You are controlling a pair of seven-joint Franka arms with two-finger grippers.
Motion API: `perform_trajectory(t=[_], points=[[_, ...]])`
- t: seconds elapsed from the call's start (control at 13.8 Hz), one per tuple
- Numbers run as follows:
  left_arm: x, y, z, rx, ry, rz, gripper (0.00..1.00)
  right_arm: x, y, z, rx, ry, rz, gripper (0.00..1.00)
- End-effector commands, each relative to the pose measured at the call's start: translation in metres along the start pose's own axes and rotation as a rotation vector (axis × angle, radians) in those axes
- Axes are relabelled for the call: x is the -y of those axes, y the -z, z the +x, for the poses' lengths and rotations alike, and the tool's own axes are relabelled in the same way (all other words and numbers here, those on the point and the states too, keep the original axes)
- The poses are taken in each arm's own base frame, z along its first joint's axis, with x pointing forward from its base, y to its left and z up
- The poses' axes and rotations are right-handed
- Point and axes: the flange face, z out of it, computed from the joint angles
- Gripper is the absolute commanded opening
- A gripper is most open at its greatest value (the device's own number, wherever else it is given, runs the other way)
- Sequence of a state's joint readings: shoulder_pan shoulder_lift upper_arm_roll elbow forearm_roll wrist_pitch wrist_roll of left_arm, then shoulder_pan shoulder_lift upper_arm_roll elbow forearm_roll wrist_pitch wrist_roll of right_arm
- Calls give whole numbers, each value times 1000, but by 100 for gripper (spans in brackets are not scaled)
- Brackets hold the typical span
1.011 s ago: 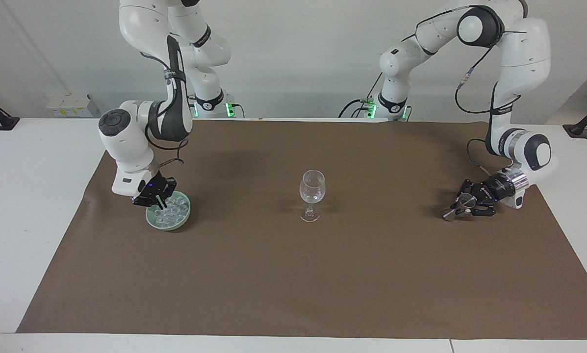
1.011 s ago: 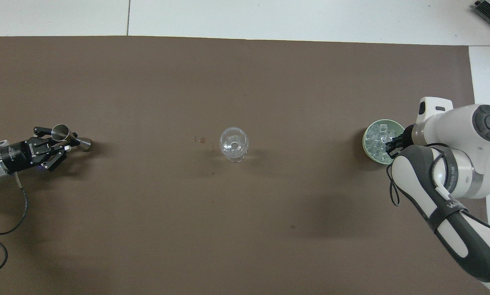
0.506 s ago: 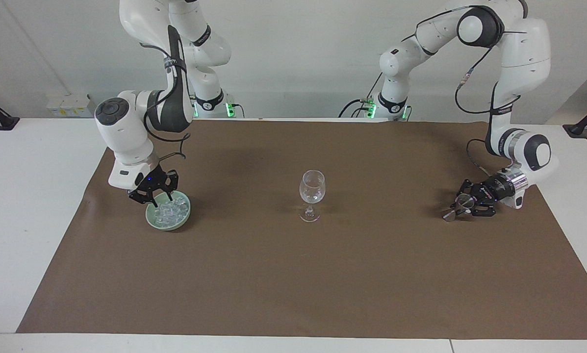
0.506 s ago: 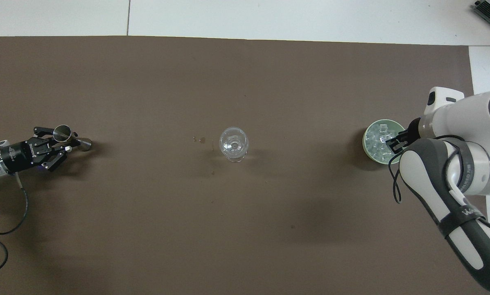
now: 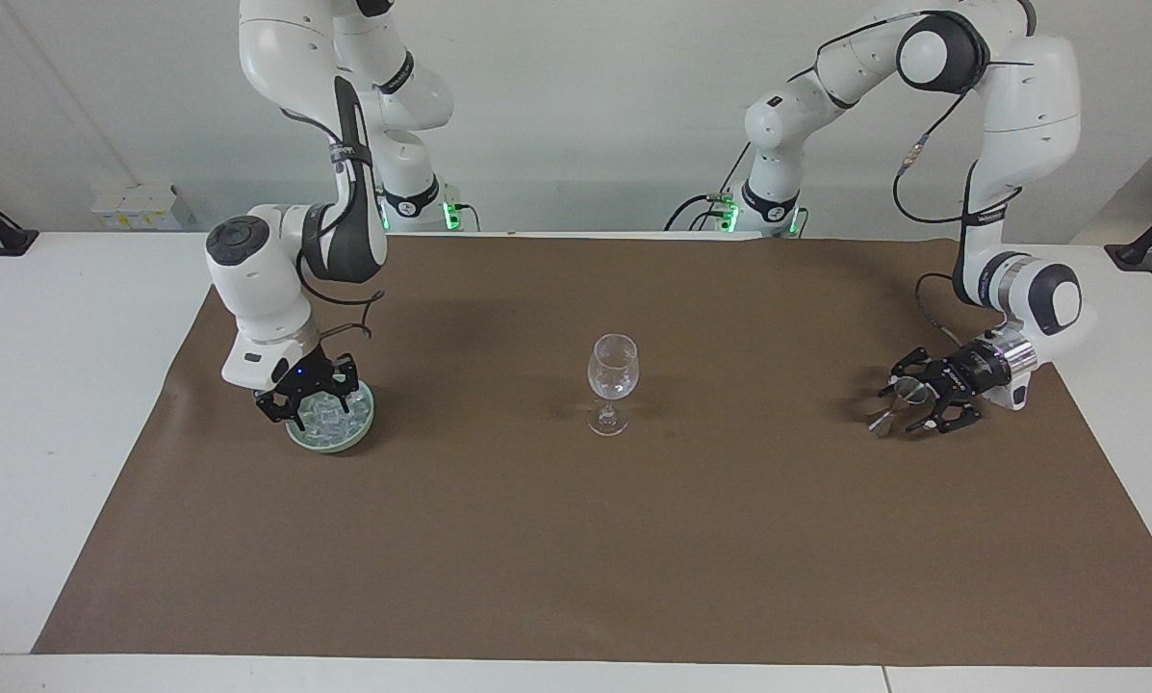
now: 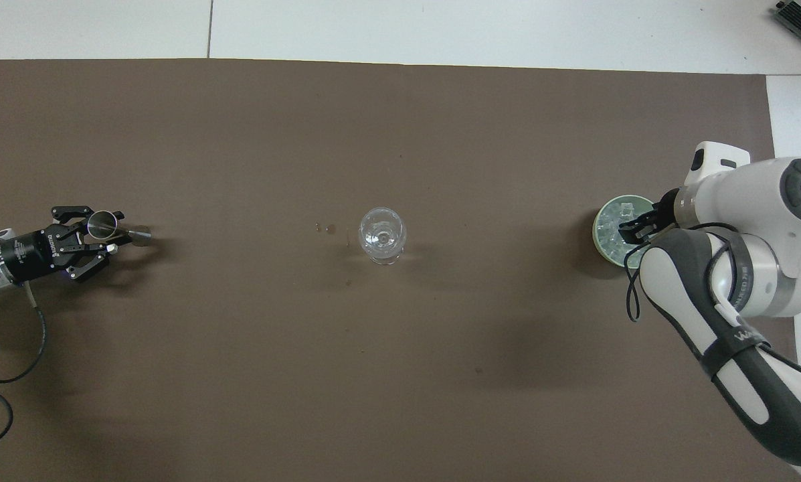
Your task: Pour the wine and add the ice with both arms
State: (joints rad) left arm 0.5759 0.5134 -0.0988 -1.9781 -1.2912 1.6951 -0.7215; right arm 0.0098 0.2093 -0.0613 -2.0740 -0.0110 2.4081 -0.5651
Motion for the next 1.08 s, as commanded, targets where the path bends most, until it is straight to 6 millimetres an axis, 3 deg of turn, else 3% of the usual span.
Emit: perform_trajectory(t=[0.0, 0.29, 0.79, 0.87, 1.01], points=[[-6, 3, 3, 2, -8, -3, 100, 5, -2, -1, -12, -43, 6, 60], [-6, 3, -6, 32, -3, 21, 100, 5, -3, -3, -6, -50, 9, 36], [-6, 7, -24, 86, 49, 65, 100, 5, -2, -3, -1, -52, 12, 10], [-7, 9, -26, 87, 56, 66, 100, 4, 1, -3, 4, -50, 15, 2], [-7, 10, -30, 91, 60, 68, 100, -2, 25, 4, 18, -55, 24, 0]])
